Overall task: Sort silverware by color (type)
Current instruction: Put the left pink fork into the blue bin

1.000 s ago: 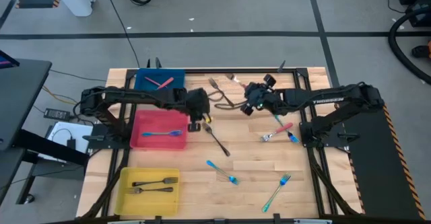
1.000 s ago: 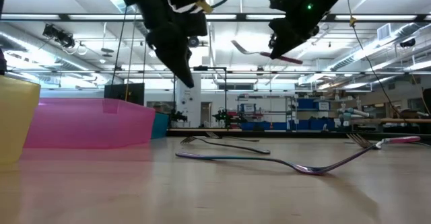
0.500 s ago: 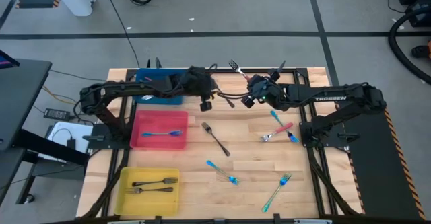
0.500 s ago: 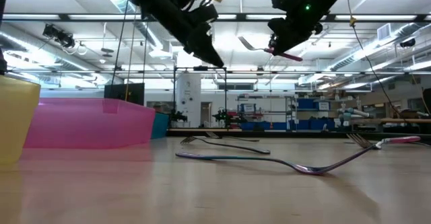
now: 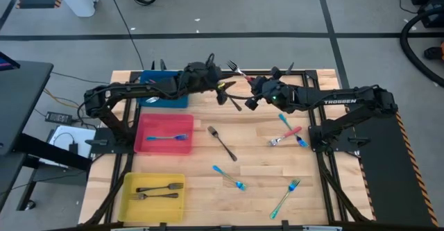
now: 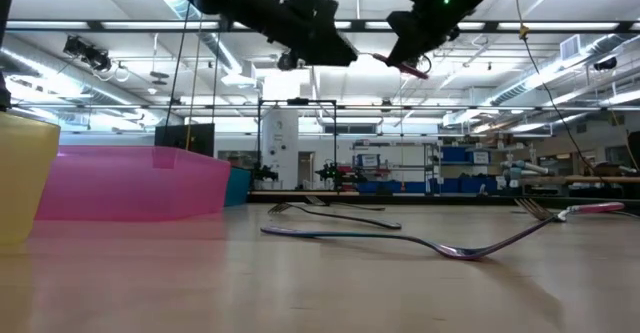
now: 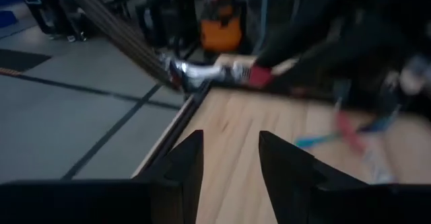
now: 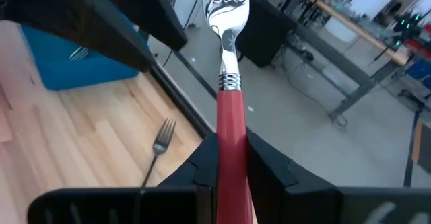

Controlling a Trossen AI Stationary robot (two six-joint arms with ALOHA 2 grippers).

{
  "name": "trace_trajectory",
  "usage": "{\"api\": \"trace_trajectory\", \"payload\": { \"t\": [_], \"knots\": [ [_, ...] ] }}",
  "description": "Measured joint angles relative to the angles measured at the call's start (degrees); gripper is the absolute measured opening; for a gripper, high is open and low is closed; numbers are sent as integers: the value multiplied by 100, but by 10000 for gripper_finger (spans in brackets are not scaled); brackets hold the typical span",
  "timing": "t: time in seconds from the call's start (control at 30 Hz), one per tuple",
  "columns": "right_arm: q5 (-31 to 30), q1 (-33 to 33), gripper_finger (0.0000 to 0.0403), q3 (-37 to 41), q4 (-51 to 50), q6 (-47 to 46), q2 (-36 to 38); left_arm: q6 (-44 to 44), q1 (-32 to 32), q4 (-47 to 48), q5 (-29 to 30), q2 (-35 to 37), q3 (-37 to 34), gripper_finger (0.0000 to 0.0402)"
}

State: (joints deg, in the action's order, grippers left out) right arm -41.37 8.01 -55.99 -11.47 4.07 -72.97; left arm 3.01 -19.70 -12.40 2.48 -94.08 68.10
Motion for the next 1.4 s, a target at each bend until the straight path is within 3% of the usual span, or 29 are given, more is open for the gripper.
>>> {"api": "trace_trajectory", "payload": {
  "t": [0.3, 0.63, 0.83, 1.27, 1.4],
  "knots": [
    [51, -68, 58, 0, 387, 430, 0, -544, 4, -1071, -528, 0, 0, 144],
    [-349, -96, 58, 0, 641, 667, 0, -668, 109, -781, -542, 0, 0, 144],
    [-33, -114, 58, 1, 711, 690, 0, -658, 99, -909, -541, 0, 0, 144],
    [64, -354, 58, 2, 1144, 1073, 2, -969, -140, -867, -538, 0, 0, 144],
    [56, -358, 58, 2, 1109, 1062, 2, -974, -137, -882, -876, 0, -2, 144]
  ]
}}
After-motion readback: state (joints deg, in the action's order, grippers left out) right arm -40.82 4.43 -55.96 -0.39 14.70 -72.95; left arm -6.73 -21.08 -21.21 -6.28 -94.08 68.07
